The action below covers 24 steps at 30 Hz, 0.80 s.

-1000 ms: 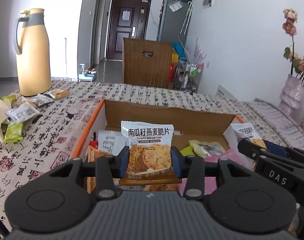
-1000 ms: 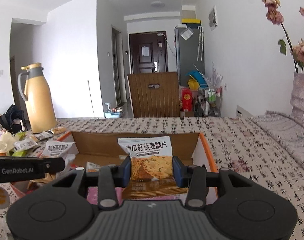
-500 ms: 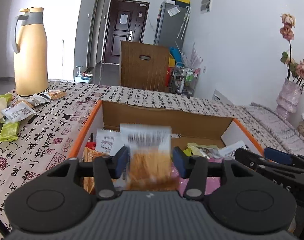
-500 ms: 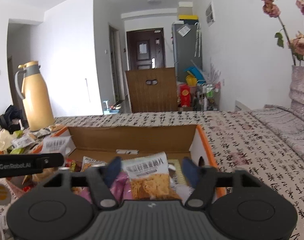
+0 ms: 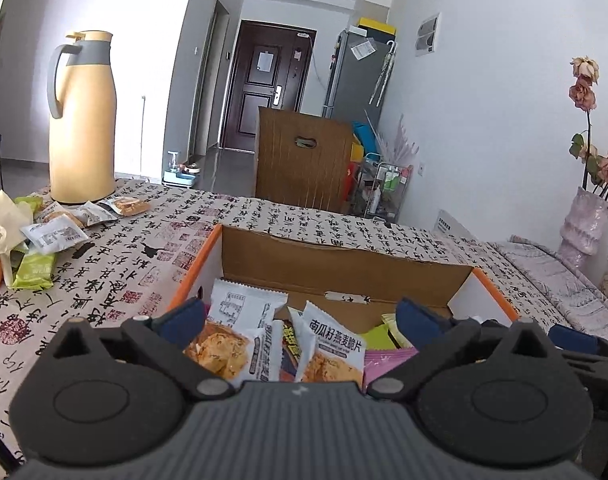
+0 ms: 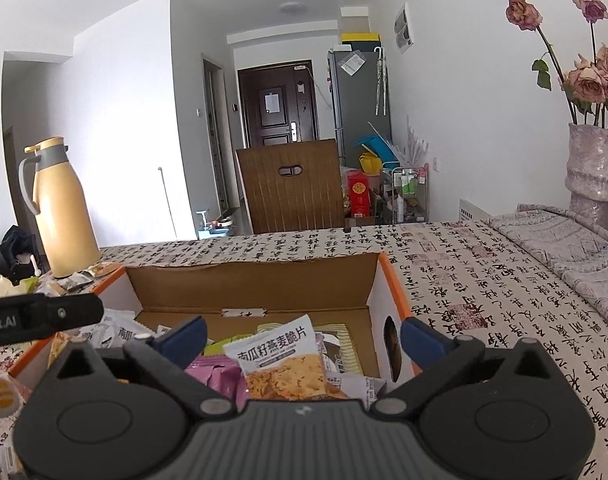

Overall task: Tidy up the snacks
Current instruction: 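Withdraw both grippers from the box toward the remaining snacks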

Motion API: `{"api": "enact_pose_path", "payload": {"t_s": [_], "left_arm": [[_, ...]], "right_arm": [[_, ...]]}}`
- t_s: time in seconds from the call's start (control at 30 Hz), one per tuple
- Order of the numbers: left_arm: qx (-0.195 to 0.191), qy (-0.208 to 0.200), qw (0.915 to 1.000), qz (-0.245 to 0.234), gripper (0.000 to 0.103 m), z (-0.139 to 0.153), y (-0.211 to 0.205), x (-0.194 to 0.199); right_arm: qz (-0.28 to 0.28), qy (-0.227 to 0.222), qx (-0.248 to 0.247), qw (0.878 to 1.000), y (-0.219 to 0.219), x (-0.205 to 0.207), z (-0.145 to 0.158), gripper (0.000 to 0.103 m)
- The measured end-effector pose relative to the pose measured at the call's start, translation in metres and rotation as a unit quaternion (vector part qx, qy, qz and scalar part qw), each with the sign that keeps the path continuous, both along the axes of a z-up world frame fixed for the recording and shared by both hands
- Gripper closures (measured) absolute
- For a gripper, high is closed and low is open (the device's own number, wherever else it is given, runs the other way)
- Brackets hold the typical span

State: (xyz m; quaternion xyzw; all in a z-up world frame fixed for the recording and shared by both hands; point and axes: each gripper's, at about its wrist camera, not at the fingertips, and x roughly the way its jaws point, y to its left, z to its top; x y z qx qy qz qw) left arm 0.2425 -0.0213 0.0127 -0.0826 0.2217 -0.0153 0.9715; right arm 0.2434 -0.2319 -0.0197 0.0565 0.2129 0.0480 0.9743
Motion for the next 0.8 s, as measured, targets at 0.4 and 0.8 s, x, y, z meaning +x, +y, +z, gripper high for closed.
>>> {"api": "enact_pose_path", "payload": {"t_s": [0.4, 0.8], "left_arm": [[-0.003, -0.015, 0.9997, 0.016, 0.000, 0.025, 0.001, -0.026], [0.011, 0.002, 0.9999, 0.007, 0.000, 0.021, -0.002, -0.071]], "right_arm": [[-0.004, -0.003, -0.005, 1.000, -0.002, -0.029, 0.018, 0.000], [0.003, -0.001, -0.015, 1.000, -0.012, -0.078, 0.023, 0.000]]}}
